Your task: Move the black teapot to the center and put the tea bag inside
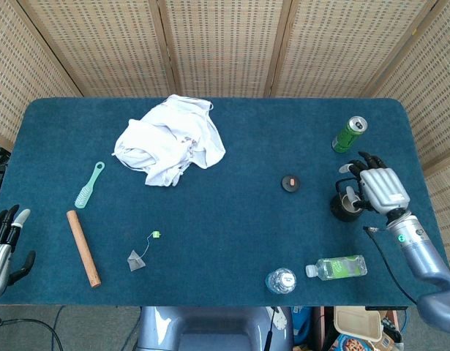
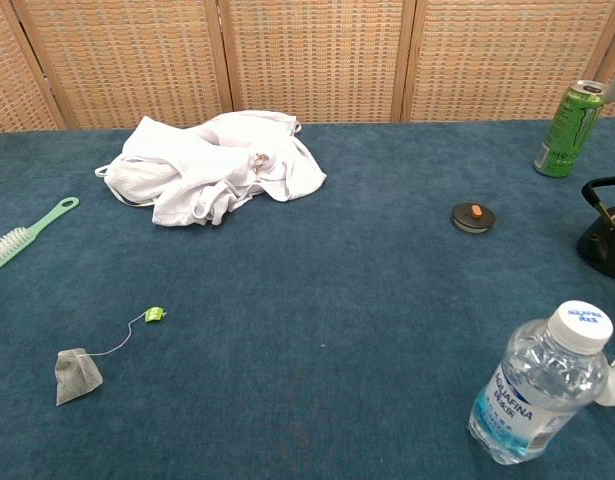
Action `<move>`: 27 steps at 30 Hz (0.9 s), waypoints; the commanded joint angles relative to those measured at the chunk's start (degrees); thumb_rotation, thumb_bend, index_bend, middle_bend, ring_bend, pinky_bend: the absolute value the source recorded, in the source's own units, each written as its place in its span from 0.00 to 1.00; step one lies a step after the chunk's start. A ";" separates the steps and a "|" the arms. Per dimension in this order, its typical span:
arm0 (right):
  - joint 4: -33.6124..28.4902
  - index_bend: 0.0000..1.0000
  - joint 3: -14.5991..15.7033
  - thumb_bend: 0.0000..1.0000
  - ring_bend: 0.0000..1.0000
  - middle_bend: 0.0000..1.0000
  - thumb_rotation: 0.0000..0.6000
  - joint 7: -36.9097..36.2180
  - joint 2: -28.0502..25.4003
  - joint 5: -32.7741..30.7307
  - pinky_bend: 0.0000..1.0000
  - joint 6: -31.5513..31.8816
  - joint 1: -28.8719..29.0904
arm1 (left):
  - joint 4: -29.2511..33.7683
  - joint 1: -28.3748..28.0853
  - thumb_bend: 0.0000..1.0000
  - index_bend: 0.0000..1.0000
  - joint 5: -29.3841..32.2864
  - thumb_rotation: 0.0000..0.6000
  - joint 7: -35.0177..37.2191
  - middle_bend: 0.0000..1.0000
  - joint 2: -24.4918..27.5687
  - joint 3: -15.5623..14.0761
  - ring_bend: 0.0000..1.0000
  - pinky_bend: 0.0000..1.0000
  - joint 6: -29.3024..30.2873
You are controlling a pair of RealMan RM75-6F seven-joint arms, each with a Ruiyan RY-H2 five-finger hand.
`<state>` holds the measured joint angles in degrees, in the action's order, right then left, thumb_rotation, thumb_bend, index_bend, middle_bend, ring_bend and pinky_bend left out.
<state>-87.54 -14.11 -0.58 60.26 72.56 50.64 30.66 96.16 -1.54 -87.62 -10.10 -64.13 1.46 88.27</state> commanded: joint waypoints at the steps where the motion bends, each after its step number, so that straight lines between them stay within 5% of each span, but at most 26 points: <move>1: 2.36 0.33 -0.33 0.72 0.06 0.33 0.83 -0.50 1.21 -0.90 0.13 -2.48 1.94 | -0.01 0.02 0.44 0.00 0.13 1.00 -0.02 0.00 0.06 0.02 0.00 0.00 0.01; 10: 7.54 0.34 0.81 0.72 0.06 0.34 0.59 0.08 3.05 -2.14 0.07 -9.53 6.35 | 0.44 0.00 0.43 0.00 0.30 1.00 -0.53 0.00 0.65 0.03 0.00 0.00 -0.01; 27: 16.78 0.34 4.20 0.72 0.06 0.33 0.51 2.97 7.28 -4.91 0.06 -18.78 11.89 | 1.10 0.14 0.43 0.00 0.67 1.00 -1.43 0.00 0.94 -0.25 0.00 0.00 -0.14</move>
<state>-71.29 -10.27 2.18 67.11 67.89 32.31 42.23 97.26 -1.41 -86.95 -11.52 -63.19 1.22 88.13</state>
